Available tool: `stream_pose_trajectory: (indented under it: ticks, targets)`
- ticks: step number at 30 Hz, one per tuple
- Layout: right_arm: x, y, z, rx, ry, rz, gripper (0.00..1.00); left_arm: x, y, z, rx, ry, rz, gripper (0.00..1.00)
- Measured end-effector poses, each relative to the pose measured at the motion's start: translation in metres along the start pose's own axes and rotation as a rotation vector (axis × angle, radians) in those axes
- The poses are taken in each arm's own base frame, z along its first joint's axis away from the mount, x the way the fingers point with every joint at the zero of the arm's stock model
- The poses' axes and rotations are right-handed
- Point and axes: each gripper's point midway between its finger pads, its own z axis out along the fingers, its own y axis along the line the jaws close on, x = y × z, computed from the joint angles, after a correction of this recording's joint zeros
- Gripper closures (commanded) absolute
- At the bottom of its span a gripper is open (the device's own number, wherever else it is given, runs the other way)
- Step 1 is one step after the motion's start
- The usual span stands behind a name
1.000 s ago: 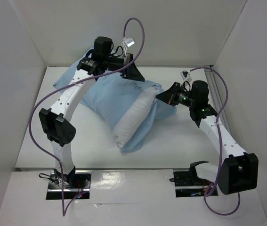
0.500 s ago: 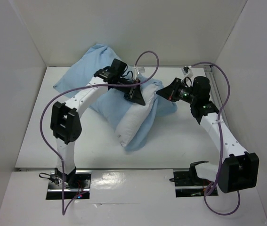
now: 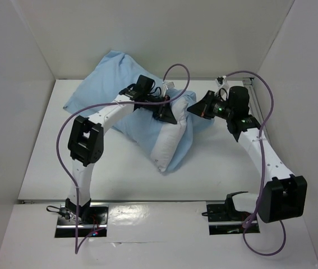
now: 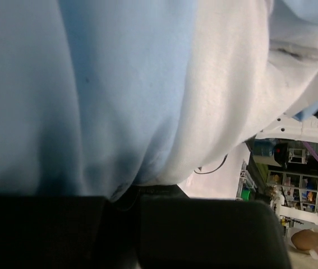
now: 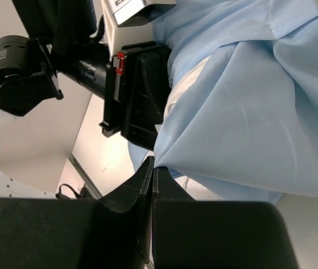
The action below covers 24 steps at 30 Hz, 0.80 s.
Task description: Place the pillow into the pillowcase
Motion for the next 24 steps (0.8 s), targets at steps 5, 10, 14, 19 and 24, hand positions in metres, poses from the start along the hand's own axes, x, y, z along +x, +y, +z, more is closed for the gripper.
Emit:
stream_pose_trajectory:
  ticks: [5,10,14,19,24]
  targets:
    - [-0.006,0.001,0.000,0.004,-0.008,-0.007,1.00,-0.004,0.009,0.008,0.012,0.003,-0.012,1.00]
    - [-0.008,0.000,0.005,0.003,-0.005,-0.005,1.00,-0.006,0.010,0.010,0.018,0.000,-0.008,1.00]
    - [0.002,0.013,0.026,-0.039,0.044,-0.023,1.00,-0.005,0.013,0.011,0.010,-0.002,-0.010,1.00]
    - [0.034,0.042,0.066,-0.099,0.169,-0.134,1.00,-0.003,0.021,0.007,-0.002,0.004,-0.042,1.00]
    - [0.063,0.058,0.081,-0.099,0.239,-0.241,1.00,0.001,0.032,-0.006,-0.006,0.017,-0.115,1.00]
